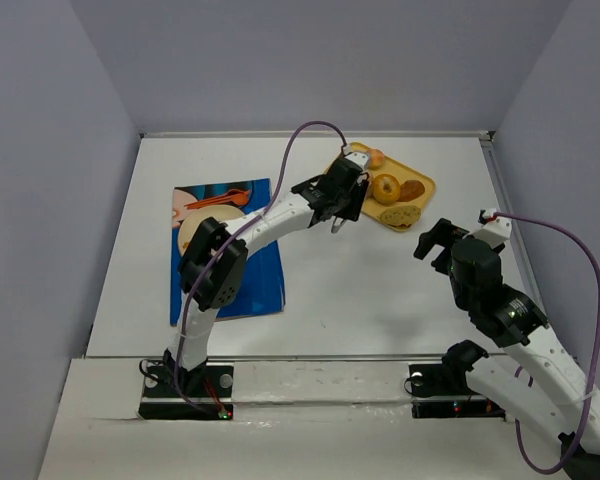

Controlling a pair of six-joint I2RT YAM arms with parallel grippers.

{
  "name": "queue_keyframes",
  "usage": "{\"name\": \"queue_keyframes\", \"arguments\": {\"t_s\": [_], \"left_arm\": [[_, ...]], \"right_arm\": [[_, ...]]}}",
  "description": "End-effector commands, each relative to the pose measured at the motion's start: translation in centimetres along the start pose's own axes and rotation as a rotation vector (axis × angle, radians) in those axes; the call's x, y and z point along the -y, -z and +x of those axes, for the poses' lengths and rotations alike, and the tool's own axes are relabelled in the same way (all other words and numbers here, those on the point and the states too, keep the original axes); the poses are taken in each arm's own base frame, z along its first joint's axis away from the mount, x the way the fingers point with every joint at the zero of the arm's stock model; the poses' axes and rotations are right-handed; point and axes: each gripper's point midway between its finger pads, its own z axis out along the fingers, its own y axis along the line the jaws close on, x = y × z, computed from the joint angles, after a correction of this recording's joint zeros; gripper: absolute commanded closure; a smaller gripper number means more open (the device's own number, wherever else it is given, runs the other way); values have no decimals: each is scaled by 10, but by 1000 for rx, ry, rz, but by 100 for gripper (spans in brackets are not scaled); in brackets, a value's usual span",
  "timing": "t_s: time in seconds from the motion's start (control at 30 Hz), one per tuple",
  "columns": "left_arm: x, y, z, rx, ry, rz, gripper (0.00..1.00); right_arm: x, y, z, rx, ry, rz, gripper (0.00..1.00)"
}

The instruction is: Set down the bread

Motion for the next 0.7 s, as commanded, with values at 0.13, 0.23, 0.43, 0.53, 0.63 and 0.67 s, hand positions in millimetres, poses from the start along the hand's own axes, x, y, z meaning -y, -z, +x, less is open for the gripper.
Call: {"name": "queue_keyframes", "arguments": {"t_s": [0.13,0.23,0.43,0.53,0.63,0.67], "left_arm": [[12,2,-22,39,11,70,47],[11,5,-27,47,21,73,61],[15,42,-59,132,39,96,81],[10,75,-80,211,64,82,81],[-11,113,-93,293,121,-4,81],[-18,122,-93,307,138,-33,80]], "right_arm": [[-1,-3,-5,34,-25,7,0],[-1,-2,-6,36,-30,5,0],[-1,-2,-6,37,-32,3,0],[-1,-2,-5,35,-32,1,0],[-1,-2,-5,35,-32,1,0],[-2,-2,-5,35,-33,-1,0]]}}
